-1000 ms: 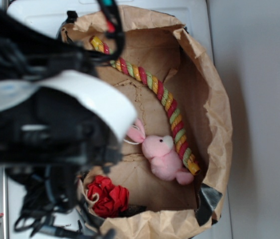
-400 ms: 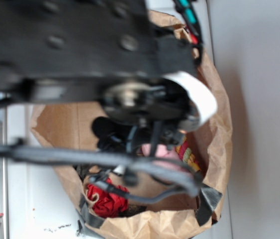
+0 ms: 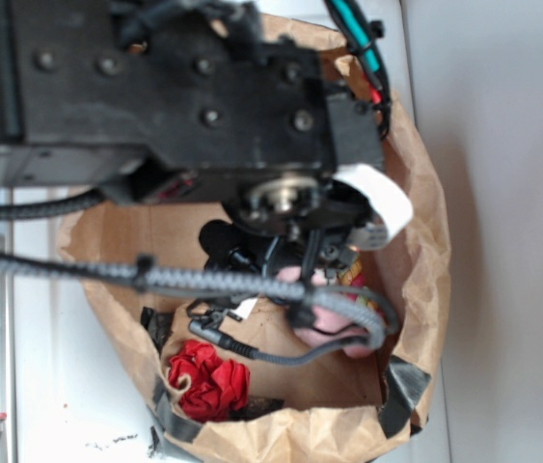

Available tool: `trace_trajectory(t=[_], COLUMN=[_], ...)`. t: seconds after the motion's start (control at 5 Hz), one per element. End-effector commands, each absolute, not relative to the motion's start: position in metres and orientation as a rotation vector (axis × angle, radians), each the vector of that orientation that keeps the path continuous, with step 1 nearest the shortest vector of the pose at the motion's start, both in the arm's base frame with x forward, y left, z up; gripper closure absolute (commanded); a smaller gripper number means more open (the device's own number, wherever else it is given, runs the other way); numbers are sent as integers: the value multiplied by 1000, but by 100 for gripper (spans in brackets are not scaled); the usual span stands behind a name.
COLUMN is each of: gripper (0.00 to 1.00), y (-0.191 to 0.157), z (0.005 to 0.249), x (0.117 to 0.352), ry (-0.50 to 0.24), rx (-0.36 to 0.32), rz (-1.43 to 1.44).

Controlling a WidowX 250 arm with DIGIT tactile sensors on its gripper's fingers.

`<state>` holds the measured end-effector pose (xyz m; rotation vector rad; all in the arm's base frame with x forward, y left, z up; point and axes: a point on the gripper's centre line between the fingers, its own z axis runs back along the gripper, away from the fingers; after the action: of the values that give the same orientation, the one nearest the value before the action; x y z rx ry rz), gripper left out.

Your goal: Grab the multicolored rope.

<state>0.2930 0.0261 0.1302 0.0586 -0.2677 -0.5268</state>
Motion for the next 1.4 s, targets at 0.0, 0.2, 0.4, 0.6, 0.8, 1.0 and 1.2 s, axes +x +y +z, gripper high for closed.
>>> trace_trajectory(t=[0.0,0.2,0.4,0.6,0.8,1.0,1.2], gripper=[0,0,0,0,0,0,0], y=[26,26,26,42,63,79,89], z=[147,147,147,126,118,116,105], x=[296,296,296,298,299,303,313], ry=[-317,-317,-317,-320,-314,-321,-320], rx=[79,79,79,81,83,105,134], rz=[-514,-514,-514,-519,-509,-485,-469])
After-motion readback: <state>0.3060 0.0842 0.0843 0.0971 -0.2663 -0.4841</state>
